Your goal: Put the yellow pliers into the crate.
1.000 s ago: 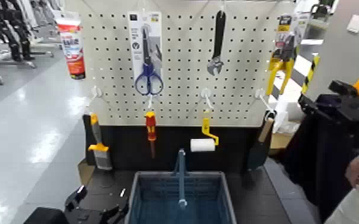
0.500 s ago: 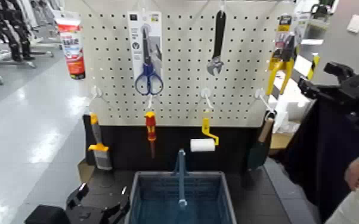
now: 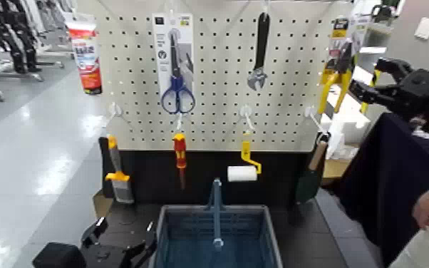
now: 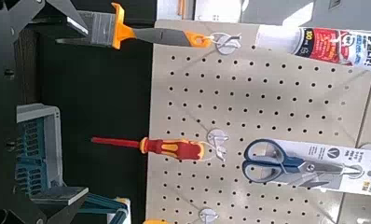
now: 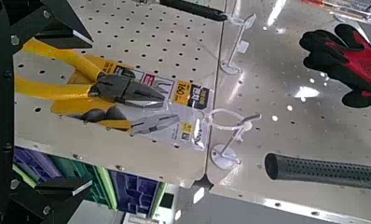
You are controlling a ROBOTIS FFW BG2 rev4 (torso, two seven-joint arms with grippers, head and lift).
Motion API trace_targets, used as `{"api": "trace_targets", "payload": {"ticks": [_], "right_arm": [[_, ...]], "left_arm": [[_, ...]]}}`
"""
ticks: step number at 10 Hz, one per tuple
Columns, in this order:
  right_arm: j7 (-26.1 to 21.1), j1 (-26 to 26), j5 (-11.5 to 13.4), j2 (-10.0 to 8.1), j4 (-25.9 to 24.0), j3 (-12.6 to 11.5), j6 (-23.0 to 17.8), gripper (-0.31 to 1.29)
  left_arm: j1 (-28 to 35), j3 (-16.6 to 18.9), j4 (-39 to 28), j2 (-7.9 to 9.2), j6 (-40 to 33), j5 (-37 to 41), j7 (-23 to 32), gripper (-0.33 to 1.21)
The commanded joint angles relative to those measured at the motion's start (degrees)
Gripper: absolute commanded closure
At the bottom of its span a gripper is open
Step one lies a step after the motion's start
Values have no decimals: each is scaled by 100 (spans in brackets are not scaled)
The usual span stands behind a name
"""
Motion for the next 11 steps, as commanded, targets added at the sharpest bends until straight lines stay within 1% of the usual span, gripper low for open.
{"api": "trace_targets", "payload": {"ticks": [1, 2, 4, 6, 7, 9, 11], "right_arm": [[237, -282, -16, -117, 185, 209, 176, 25], [395, -379, 2, -152, 264, 280, 281, 25], [571, -520, -42, -205, 396, 394, 299, 25], [588, -590, -33, -231, 422, 412, 299, 25], [615, -643, -42, -231, 502, 456, 290, 26], [685, -757, -42, -240, 651, 561, 281, 26], [711, -810, -60, -231, 748, 596, 211, 26]], "left_arm": [[-29, 0, 10, -61, 3, -38, -46, 12], [-47, 0, 10, -61, 3, -46, -55, 12], [-64, 0, 10, -61, 3, -64, -64, 12], [-108, -18, 28, -87, 3, -108, -116, 12], [-99, 0, 28, -114, -6, -117, -125, 12], [-117, 0, 37, -114, -15, -134, -134, 12], [-117, 0, 46, -140, -32, -152, -160, 12]]}}
